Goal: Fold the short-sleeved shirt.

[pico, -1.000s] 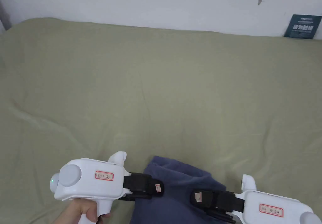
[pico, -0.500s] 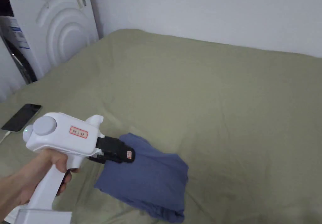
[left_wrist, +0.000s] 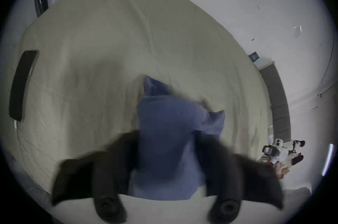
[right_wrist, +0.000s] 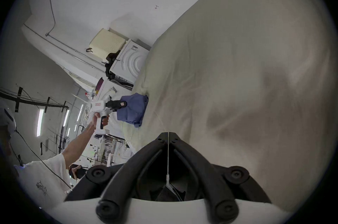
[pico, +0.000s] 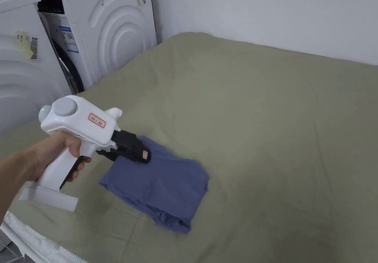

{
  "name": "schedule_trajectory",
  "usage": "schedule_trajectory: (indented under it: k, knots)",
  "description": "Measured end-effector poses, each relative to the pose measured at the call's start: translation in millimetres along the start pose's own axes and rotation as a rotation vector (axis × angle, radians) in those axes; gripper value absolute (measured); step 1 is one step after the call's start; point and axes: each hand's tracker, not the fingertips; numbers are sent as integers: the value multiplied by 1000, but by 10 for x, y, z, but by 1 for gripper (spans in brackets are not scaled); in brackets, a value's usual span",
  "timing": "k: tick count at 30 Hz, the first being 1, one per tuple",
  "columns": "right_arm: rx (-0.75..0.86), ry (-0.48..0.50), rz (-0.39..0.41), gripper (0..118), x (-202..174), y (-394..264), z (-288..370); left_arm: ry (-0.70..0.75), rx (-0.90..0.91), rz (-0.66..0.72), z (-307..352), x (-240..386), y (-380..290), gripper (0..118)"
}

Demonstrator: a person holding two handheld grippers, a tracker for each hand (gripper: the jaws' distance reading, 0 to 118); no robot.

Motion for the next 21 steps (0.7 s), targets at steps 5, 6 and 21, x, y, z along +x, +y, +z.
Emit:
schedule_trajectory:
  k: [5, 6, 21]
  knots:
    - [4, 4, 5, 1, -16, -3, 104, 75, 109, -9, 254, 46, -75, 118]
    - [6, 4, 10, 1, -34, 8, 144, 79, 112, -17, 315, 56, -82, 117]
    - [335, -160, 274, 1, -785, 294, 1321, -216, 428, -286, 191, 3007, -1182, 1]
